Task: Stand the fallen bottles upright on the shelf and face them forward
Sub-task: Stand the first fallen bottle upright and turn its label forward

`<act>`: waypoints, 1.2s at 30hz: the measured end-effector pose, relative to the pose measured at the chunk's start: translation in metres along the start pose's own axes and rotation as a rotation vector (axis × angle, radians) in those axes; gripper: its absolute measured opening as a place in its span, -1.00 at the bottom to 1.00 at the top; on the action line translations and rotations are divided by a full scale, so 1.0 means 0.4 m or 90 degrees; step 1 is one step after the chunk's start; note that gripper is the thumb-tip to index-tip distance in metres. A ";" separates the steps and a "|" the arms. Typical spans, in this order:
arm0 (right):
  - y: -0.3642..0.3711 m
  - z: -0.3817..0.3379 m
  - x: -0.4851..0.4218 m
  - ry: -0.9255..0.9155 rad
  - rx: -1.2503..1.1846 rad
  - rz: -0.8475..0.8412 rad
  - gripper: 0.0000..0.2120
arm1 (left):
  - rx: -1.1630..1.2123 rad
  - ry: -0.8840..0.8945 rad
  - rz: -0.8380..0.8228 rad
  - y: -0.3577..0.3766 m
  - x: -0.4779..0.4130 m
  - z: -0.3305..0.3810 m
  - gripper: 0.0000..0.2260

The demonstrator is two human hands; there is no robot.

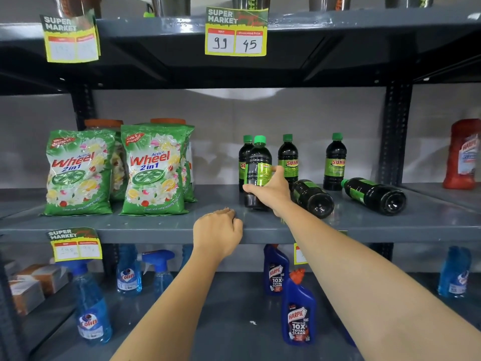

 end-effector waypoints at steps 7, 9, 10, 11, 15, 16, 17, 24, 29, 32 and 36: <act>0.013 -0.003 0.037 -0.072 -0.019 -0.028 -0.27 | -0.001 0.013 0.005 0.002 0.000 0.001 -0.60; 0.019 0.005 0.045 -0.089 -0.007 -0.025 -0.28 | 0.002 0.010 -0.002 0.002 -0.002 0.002 -0.59; 0.022 0.009 0.046 -0.094 0.002 -0.027 -0.27 | 0.004 0.007 -0.006 0.002 -0.002 0.003 -0.58; 0.024 0.007 0.045 -0.099 0.012 -0.029 -0.24 | 0.004 0.006 -0.008 0.003 -0.002 0.002 -0.58; 0.018 0.001 0.031 -0.080 0.051 -0.061 -0.05 | 0.001 0.006 -0.007 0.001 0.001 0.000 -0.60; 0.011 -0.002 0.026 -0.057 0.040 -0.081 0.05 | 0.003 0.006 -0.006 0.000 0.001 0.001 -0.61; 0.001 -0.007 0.022 -0.027 0.017 -0.100 0.15 | 0.005 0.007 -0.006 -0.002 0.002 0.001 -0.61; -0.023 -0.013 0.004 0.035 -0.051 -0.252 -0.21 | 0.001 0.006 -0.014 -0.004 0.001 0.001 -0.58; -0.024 -0.004 0.005 0.011 -0.051 -0.223 -0.37 | 0.008 0.004 -0.017 -0.005 0.002 0.002 -0.56; -0.032 -0.006 0.012 -0.034 0.010 -0.146 -0.24 | 0.009 0.000 -0.016 -0.004 0.001 0.001 -0.56; -0.029 -0.013 0.007 0.001 -0.042 -0.196 -0.20 | 0.014 0.001 -0.013 -0.009 0.001 0.006 -0.55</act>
Point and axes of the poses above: each hand's wrist, its own x-axis away from the middle knuckle, its own y-axis out of the palm, z = x × y, the point moved 4 cm from there along -x, towards the middle knuckle, and after that the axes turned 11 degrees about z, right-handed, at the moved point
